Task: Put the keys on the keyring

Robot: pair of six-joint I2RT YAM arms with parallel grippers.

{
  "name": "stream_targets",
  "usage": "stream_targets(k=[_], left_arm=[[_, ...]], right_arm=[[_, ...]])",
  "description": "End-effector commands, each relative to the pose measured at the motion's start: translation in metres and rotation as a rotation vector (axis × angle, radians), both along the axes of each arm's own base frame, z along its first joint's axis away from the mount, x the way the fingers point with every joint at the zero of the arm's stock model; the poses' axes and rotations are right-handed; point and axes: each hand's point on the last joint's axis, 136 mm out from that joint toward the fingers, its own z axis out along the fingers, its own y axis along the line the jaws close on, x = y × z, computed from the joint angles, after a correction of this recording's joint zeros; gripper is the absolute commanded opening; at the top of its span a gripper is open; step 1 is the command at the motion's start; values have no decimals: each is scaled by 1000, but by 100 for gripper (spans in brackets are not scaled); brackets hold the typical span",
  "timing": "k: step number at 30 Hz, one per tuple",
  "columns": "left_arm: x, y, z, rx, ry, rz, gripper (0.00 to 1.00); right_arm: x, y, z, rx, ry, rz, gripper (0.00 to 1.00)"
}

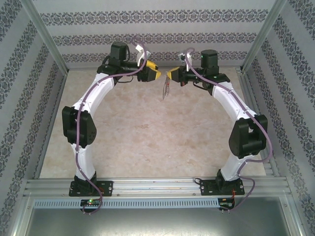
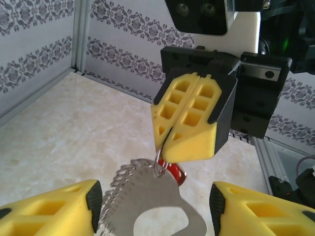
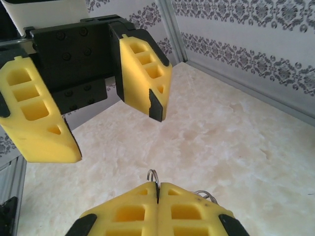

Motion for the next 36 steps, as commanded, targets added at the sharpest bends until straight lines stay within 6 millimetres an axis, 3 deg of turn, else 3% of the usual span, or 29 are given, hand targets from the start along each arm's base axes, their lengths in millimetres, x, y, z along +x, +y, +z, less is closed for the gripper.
stream_targets(k=[1, 18, 27, 36], left_arm=[[-8, 0, 8, -33, 21, -61, 53], [-18, -8, -7, -46, 88, -128, 35], [-14, -9, -19, -33, 104, -119, 34], [-16, -14, -18, -43, 103, -141, 30]], right_arm=[[-7, 12, -1, 17, -4, 55, 0], [-15, 19, 6, 34, -18, 65, 0], [-18, 19, 10, 38, -26, 66, 0], [-18, 22, 10, 43, -27, 71, 0]])
